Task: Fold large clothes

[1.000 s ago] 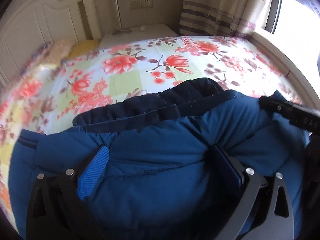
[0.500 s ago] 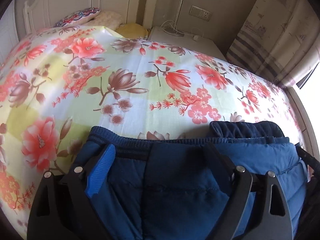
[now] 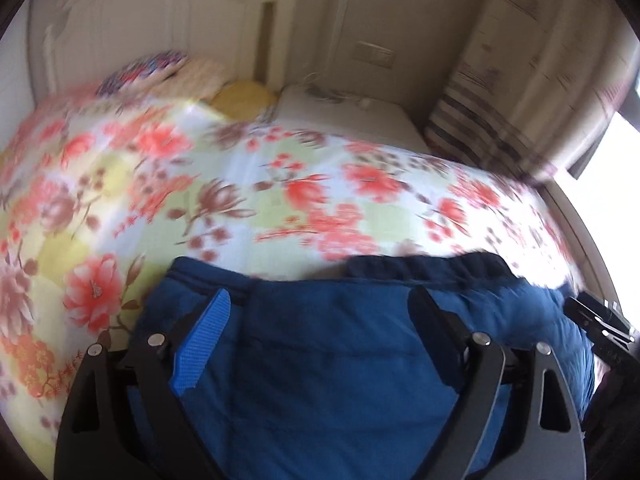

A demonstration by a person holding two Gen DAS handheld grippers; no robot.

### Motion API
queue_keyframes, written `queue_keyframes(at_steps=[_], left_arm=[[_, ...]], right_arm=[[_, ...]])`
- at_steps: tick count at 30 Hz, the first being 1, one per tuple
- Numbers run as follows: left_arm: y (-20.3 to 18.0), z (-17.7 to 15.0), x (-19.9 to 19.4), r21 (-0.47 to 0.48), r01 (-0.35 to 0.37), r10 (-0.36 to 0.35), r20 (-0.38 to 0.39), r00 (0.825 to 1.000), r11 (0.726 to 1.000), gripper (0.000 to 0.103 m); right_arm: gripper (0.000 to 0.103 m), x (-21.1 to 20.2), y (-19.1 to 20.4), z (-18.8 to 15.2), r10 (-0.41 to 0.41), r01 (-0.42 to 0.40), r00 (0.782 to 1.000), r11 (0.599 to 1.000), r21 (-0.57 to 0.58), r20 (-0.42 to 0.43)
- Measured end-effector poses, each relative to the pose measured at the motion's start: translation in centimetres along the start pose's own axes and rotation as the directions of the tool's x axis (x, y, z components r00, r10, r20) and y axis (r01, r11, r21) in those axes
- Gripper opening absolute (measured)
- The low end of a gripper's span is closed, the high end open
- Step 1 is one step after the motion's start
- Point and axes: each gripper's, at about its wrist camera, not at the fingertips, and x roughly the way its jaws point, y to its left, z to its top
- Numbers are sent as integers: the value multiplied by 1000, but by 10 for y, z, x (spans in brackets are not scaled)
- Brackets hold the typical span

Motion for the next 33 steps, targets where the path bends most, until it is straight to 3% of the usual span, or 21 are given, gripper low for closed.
queue_keyframes(at_steps=[3, 5, 6, 13, 18, 21, 23, 25, 28, 33], left_arm=[[-49, -16, -3, 148, -33, 35, -12, 999, 989, 98], [-64, -33, 14, 211, -94, 104, -33, 994, 973, 101], [-65, -45, 31, 230, -123, 143, -72, 987, 965, 101], [-36, -50, 32, 122, -51, 59, -67, 996, 991, 101], [5, -45, -8, 82, -132, 132, 11, 991, 988, 101], [52, -45, -10, -18, -195, 195, -20, 981, 981, 100], [88, -48, 3, -161, -135, 120, -97, 988, 978, 99], [102, -50, 11, -236, -87, 58, -127, 990, 968, 99], [88, -48, 11, -161, -134, 117, -110, 987, 978, 99], [86, -48, 4, -155, -165, 154, -76, 985, 974, 99]], right_arm=[[77, -4, 59, -17, 18, -24, 999, 979, -204, -33], [81, 10, 81, -34, -33, 12, 997, 955, -297, -65], [82, 15, 82, -39, -31, 13, 998, 959, -284, -60], [83, 14, 62, -38, 25, -39, 997, 979, -200, -71], [83, -14, 10, -33, -85, 85, 996, 992, -99, 2], [83, -3, -42, -41, -130, 131, 990, 991, 22, -51], [85, 10, -74, -53, 13, -1, 998, 984, 176, -63], [85, 9, -70, -53, -17, 26, 998, 987, 156, -59], [85, 12, -54, -52, -91, 96, 994, 992, 84, -63], [85, 9, -66, -53, -38, 44, 998, 990, 137, -47]])
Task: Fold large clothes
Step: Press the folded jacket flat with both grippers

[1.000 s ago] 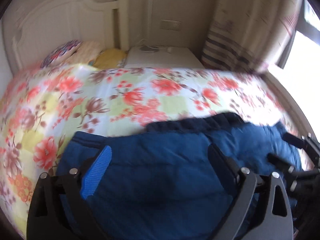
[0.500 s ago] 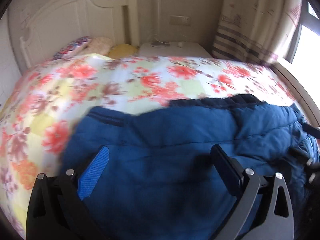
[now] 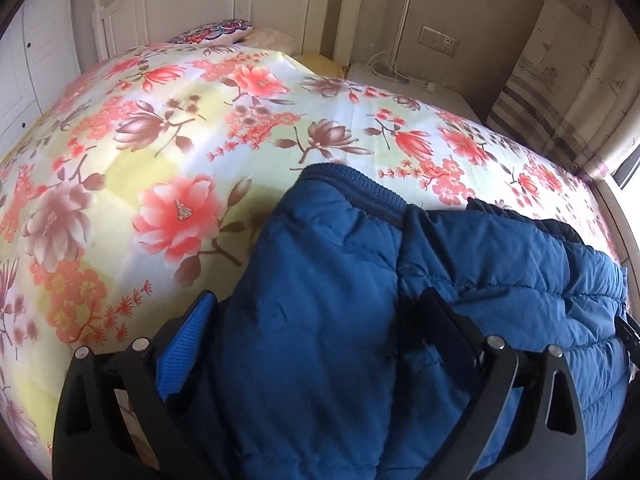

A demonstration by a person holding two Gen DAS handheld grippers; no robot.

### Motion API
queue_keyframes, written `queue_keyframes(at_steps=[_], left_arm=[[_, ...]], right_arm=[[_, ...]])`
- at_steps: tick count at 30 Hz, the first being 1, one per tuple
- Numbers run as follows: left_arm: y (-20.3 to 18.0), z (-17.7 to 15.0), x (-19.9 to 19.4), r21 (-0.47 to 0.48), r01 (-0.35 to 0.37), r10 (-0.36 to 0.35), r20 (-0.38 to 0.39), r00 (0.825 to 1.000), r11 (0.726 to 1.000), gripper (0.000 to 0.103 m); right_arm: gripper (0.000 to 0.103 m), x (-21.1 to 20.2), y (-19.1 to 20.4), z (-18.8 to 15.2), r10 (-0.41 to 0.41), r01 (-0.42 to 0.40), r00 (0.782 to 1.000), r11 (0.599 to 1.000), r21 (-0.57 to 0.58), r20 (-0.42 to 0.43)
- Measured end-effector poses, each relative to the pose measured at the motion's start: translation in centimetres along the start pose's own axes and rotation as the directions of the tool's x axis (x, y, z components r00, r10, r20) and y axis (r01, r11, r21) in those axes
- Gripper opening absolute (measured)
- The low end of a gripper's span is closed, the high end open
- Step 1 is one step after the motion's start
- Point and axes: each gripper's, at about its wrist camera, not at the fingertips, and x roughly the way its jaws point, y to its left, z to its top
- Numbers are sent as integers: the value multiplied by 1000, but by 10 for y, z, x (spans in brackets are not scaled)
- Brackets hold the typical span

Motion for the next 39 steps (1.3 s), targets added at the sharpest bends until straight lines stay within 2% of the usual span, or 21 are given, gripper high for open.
queue_keyframes(at_steps=[1, 3, 6, 8, 10, 13, 14, 16, 20, 25, 27, 29, 31, 33, 34, 37, 39], left_arm=[[0, 0, -8, -2, -20, 20, 32, 999, 1000, 99], [-6, -6, -31, 15, -53, 51, 103, 993, 998, 99], [-34, -19, -66, 94, 34, -48, 152, 987, 995, 100], [-64, -31, -86, 198, 35, -74, 194, 978, 980, 100], [-92, -45, -90, 301, 9, -74, 204, 976, 954, 101], [-114, -65, -55, 366, -55, -1, 152, 988, 929, 101], [-113, -69, -40, 360, -42, -1, 120, 993, 932, 101], [-108, -65, -38, 329, -23, -12, 104, 994, 944, 101], [-107, -67, -36, 333, -22, -13, 102, 995, 943, 101], [-103, -65, -33, 325, -6, -25, 91, 996, 946, 101], [-103, -65, -32, 326, -6, -26, 92, 995, 945, 101], [-103, -65, -32, 325, 0, -31, 92, 995, 946, 101], [-103, -66, -32, 324, 1, -33, 92, 995, 946, 101], [-102, -66, -33, 320, 2, -32, 90, 995, 947, 101], [-101, -67, -38, 315, -6, -26, 100, 995, 949, 100], [-98, -82, -72, 314, 35, -83, 143, 986, 949, 101], [-99, -97, -92, 346, 49, -111, 160, 981, 937, 101]], right_arm=[[84, -5, 2, 0, -21, 22, 1000, 1000, -4, 14], [84, -30, 15, -2, -78, 82, 992, 996, -31, 98], [84, -63, 43, -6, -21, 38, 985, 995, -95, 172], [85, -81, 75, -13, 18, 24, 979, 979, -202, 204], [87, -80, 103, -22, 60, -7, 985, 951, -308, 163], [87, -41, 132, -45, 19, 8, 998, 908, -419, 61], [88, -36, 129, -46, 34, -5, 997, 922, -387, 69], [88, -36, 126, -44, 38, -15, 998, 928, -372, 56], [88, -40, 124, -42, 37, -16, 998, 933, -359, 53], [88, -57, 68, -40, -33, 53, 995, 972, -231, 91], [88, -50, 35, -42, -13, 20, 998, 990, -137, 59], [89, -43, 11, -45, 83, -81, 996, 996, -41, 45], [89, -44, 15, -45, 61, -58, 997, 997, -55, 46], [87, -54, 36, -46, -32, 42, 996, 991, -125, 82], [86, -62, 46, -48, -38, 54, 994, 987, -154, 103], [86, -95, 84, -64, 92, -52, 984, 967, -248, 151], [86, -105, 109, -82, 132, -76, 981, 936, -344, 141]])
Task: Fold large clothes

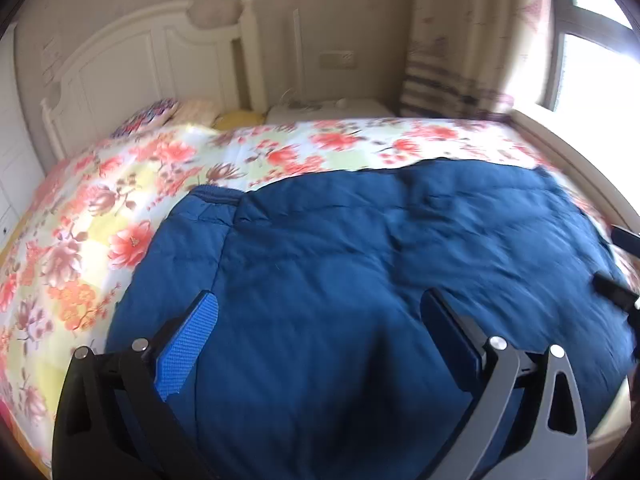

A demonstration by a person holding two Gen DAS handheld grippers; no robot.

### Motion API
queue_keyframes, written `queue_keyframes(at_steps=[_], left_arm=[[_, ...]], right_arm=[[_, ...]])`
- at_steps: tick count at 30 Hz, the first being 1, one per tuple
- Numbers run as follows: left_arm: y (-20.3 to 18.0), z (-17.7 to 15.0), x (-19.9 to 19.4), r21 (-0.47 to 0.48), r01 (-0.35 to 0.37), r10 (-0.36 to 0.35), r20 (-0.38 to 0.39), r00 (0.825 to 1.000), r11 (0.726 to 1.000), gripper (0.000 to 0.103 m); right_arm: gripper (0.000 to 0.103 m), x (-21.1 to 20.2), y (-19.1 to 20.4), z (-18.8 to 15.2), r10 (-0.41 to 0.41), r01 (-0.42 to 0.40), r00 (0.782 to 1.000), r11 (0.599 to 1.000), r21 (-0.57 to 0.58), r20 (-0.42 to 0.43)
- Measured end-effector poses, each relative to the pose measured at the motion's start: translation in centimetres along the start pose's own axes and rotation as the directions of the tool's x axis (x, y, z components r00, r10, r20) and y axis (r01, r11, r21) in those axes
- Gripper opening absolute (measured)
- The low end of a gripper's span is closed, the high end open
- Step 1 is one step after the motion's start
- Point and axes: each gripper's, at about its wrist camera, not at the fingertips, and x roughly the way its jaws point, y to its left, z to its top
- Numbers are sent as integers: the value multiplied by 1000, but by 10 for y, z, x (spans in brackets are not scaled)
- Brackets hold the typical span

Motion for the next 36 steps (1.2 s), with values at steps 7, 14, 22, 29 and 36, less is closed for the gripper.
queue_keyframes(at_steps=[7, 14, 22, 29, 36], left_arm=[[13, -54, -10, 44, 36, -36, -12, 999, 998, 101], [38, -66, -17, 0, 5, -5, 0, 1000, 1000, 101], [38, -68, -12, 12, -23, 23, -1, 1000, 1000, 101], [39, -68, -11, 8, -18, 18, -7, 1000, 1000, 101], [39, -69, -9, 13, -9, 9, -8, 1000, 1000, 101]], right_arm=[[88, -1, 12, -51, 47, -46, 999, 997, -61, 14], [88, -78, -84, -119, -135, 114, 990, 939, 323, 42], [74, -109, -124, -214, 85, -254, 960, 668, 700, 267], [75, -73, -96, -189, 229, -331, 944, 643, 691, 239], [86, -31, -82, -128, 135, -191, 981, 636, 748, 137]])
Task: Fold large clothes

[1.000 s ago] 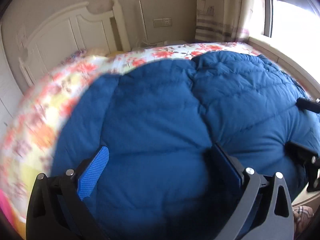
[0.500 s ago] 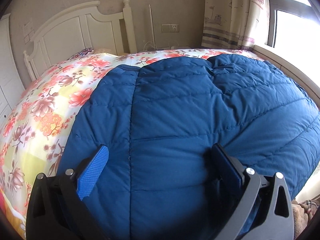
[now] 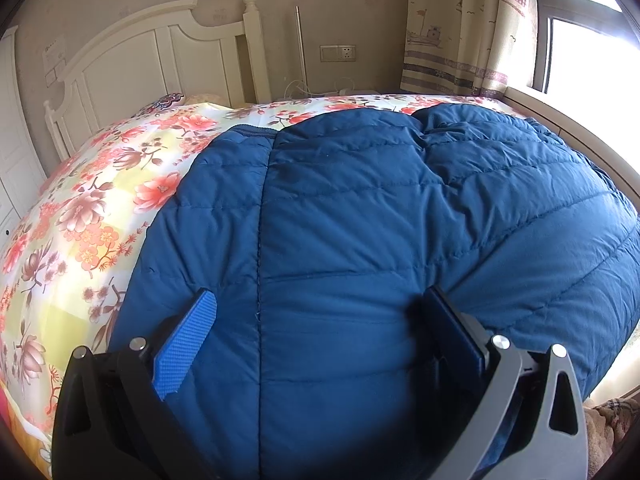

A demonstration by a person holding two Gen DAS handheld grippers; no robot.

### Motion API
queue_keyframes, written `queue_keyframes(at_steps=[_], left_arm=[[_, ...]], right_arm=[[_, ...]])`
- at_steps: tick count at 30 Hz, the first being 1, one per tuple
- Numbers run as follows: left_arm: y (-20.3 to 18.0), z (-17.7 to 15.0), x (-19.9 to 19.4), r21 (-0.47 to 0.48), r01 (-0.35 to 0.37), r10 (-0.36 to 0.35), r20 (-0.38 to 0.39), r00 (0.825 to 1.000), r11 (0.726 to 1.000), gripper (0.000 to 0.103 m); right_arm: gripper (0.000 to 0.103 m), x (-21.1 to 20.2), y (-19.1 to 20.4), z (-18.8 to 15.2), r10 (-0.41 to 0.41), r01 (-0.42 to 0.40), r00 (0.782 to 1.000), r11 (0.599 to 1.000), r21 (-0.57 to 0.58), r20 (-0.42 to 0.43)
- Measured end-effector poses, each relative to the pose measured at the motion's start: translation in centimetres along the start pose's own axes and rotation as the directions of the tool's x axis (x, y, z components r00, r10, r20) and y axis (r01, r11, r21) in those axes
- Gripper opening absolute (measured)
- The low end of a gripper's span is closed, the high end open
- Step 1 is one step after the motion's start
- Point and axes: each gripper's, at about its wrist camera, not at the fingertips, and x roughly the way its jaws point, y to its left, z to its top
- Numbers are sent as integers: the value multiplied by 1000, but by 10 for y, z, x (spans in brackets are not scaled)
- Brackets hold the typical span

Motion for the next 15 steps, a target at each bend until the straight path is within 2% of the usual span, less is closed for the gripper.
queue_keyframes(at_steps=[2, 4, 5, 6, 7, 8, 10, 13, 15], left_arm=[[0, 0, 0, 2, 3, -3, 0, 1000, 1000, 101], [0, 1, 0, 5, 5, -5, -6, 1000, 1000, 101], [0, 3, -1, 6, 6, -6, -14, 1000, 1000, 101], [-1, 5, -3, 4, 8, -8, -31, 999, 1000, 101], [-1, 9, -5, -3, 14, -14, -52, 999, 1000, 100], [-1, 15, -9, -24, 40, -42, -72, 997, 999, 100], [-1, 32, -18, -70, 114, -118, -59, 991, 991, 100], [-10, 74, -25, -83, 126, -126, 4, 992, 989, 101], [-21, 108, -4, -71, 115, -116, -11, 993, 991, 101]], right_arm=[[85, 15, 4, 6, -34, 33, 999, 999, 34, 23], [60, 20, 2, 7, 3, -8, 997, 998, 61, 74], [56, 18, 4, 7, 19, -24, 995, 998, 49, 97], [48, 13, 6, 6, 30, -33, 992, 999, 18, 126], [46, 7, 7, 4, 45, -46, 988, 999, 0, 146], [40, 0, 6, 2, 65, -63, 984, 998, -12, 169], [37, -10, 12, -4, 78, -64, 976, 995, -73, 203], [37, -23, 19, -11, 91, -60, 967, 989, -135, 239], [37, -30, 24, -13, 106, -62, 959, 983, -172, 261]])
